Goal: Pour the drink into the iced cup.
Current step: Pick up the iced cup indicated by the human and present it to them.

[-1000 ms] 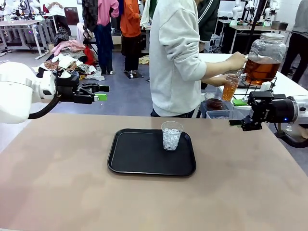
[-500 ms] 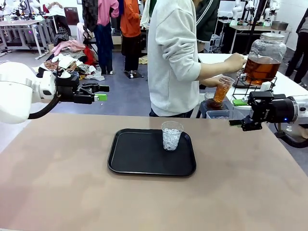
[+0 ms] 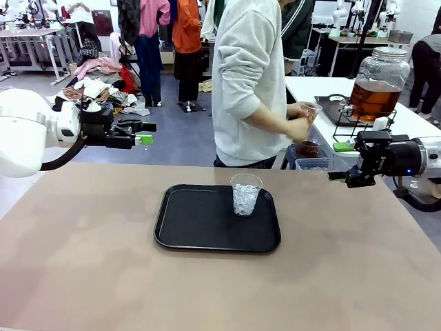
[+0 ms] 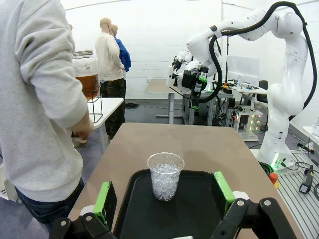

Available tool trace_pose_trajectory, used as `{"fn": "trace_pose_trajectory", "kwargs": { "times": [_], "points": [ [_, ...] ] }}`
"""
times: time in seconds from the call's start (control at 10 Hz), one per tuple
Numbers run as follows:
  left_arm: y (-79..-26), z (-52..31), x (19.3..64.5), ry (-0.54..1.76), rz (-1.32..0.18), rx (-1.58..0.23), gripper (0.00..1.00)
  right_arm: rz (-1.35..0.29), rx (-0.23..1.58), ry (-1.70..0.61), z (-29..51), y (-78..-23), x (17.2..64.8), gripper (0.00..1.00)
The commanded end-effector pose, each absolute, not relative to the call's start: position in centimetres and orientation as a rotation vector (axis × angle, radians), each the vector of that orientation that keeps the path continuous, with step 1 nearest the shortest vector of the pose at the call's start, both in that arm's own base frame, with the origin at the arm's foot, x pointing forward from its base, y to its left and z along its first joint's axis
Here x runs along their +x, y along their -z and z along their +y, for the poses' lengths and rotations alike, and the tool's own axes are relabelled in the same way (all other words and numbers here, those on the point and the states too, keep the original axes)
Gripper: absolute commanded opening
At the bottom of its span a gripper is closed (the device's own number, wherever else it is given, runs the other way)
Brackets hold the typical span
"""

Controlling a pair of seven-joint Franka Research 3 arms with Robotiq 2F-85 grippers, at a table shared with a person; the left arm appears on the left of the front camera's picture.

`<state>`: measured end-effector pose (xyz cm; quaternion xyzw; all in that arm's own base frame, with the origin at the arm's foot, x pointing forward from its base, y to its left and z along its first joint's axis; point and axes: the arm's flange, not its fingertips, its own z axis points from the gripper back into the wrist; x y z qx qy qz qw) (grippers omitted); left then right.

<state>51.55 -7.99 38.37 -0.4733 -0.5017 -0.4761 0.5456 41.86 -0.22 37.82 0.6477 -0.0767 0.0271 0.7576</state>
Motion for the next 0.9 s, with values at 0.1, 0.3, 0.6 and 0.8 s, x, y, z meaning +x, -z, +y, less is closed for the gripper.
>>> {"fn": "trace_pose_trajectory", "kwargs": {
  "times": [0.1, 0.3, 0.6, 0.8],
  "points": [
    [-38.55, -8.09, 51.72, 1.119, -1.201, -1.119, 1.00, -0.173, 1.411, -0.057, -0.25, -37.92, 41.81, 1.00],
    [-38.55, -8.09, 51.72, 1.119, -1.201, -1.119, 1.00, -0.173, 1.411, -0.057, -0.25, -37.92, 41.81, 1.00],
    [-38.55, -8.09, 51.72, 1.119, -1.201, -1.119, 1.00, -0.173, 1.411, -0.057, -0.25, -37.92, 41.81, 1.00],
    [-38.55, -8.09, 51.72, 1.119, -1.201, -1.119, 1.00, -0.173, 1.411, -0.057, -0.25, -37.92, 41.81, 1.00]
  ]
}}
